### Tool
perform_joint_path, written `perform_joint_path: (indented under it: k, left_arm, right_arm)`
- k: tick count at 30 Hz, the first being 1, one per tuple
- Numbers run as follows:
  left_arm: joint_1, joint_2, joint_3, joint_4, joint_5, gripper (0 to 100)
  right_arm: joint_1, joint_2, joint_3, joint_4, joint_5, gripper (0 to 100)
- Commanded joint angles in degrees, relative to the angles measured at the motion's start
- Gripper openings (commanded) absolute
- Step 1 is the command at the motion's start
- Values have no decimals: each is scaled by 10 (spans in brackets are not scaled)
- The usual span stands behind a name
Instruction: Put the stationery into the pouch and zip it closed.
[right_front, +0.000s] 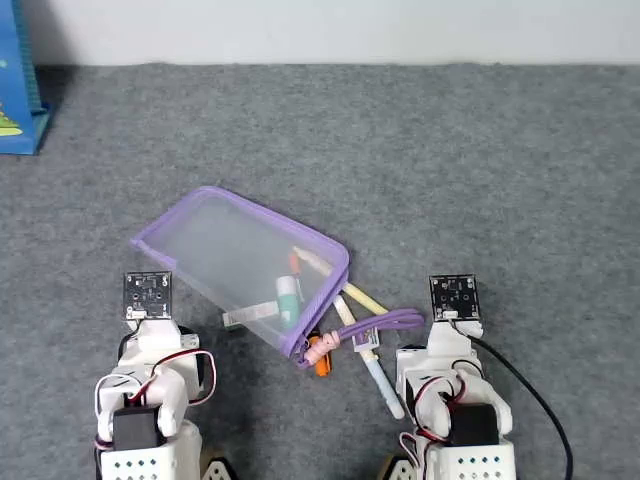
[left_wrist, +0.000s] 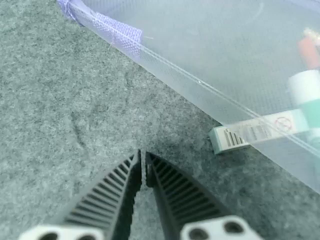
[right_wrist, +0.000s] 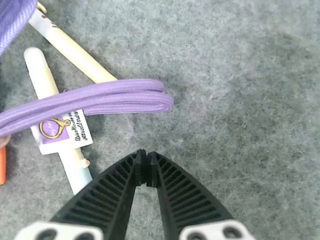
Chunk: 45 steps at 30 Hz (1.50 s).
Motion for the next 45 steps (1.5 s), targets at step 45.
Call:
perform_joint_path:
  k: [45]
  left_arm:
    - [-4, -6, -5, 3, -3, 13]
  right_arm:
    - [-20, -7, -50, -107, 263, 9]
